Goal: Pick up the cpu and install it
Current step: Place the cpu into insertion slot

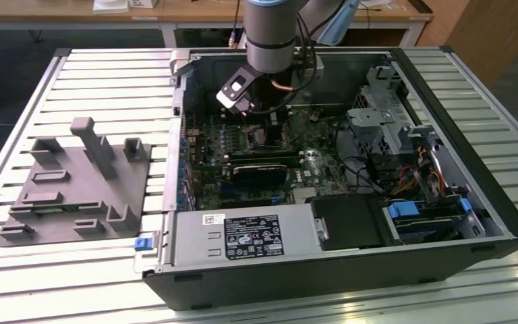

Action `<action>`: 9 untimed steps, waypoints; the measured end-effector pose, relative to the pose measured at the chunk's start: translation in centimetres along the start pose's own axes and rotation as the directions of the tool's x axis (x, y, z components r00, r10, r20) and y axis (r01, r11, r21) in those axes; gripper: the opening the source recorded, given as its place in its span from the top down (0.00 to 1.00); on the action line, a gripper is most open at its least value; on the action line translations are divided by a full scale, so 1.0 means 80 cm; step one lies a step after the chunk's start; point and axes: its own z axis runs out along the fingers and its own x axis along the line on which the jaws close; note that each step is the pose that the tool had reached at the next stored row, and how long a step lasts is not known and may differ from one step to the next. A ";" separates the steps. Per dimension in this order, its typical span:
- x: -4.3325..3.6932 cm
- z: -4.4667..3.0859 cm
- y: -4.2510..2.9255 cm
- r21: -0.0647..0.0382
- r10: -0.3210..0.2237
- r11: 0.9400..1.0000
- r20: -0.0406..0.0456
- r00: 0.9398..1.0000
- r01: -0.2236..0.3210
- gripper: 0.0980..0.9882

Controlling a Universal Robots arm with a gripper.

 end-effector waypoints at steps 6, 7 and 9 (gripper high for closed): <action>0.000 -0.0005 0.0002 0.000 0.000 1.000 0.000 1.000 0.000 0.51; 0.000 -0.0003 0.0003 0.000 0.000 1.000 0.000 1.000 0.000 0.51; 0.000 0.0001 0.0006 0.000 0.000 1.000 0.000 1.000 0.000 0.51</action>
